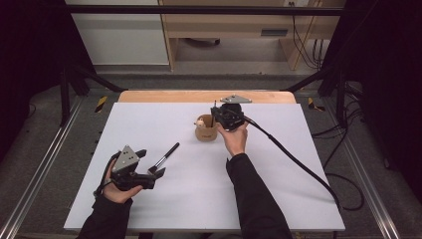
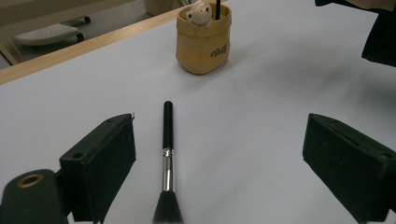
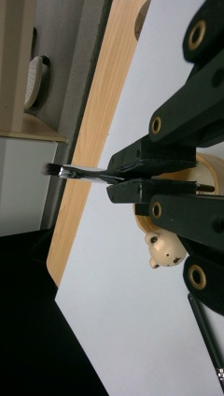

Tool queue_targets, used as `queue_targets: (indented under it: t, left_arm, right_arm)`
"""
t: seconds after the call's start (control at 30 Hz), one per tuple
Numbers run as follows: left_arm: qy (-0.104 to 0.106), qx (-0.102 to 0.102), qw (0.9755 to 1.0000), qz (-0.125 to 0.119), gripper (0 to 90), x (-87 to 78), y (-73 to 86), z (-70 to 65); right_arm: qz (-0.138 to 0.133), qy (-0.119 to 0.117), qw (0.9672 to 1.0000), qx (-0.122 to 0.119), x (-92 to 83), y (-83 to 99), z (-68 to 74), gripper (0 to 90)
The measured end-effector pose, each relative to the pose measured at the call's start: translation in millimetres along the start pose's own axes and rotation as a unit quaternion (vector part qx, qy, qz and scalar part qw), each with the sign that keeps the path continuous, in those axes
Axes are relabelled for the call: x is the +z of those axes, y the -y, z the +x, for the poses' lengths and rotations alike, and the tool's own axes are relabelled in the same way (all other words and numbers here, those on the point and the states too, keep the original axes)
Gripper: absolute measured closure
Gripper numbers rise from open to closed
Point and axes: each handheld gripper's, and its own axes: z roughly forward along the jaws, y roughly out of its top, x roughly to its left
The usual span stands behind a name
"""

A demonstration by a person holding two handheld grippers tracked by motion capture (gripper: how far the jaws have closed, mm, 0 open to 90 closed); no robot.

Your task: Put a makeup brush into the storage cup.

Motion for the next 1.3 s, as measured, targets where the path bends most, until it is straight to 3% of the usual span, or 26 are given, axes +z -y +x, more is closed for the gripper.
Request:
queue_targets:
  t: [0.73,0.93,1.3]
  left_arm:
    - [0.0,0.0,1.0,0.0,8.8,0.0,0.1,0.0]
    - [0.0,-0.001,1.0,-0.001,8.8,-0.3,0.1,0.2]
    - [-0.002,-0.001,1.0,-0.002,8.8,-0.9,0.0,0.8]
  right_arm:
    - [0.035,0.001,0.9993,0.011,9.9,7.5,-2.5,84.8]
    - [0.045,0.0,0.9989,0.011,10.0,7.9,-3.2,79.9]
    - [0.028,-0.016,0.9995,0.0,-13.1,6.3,-2.1,67.9]
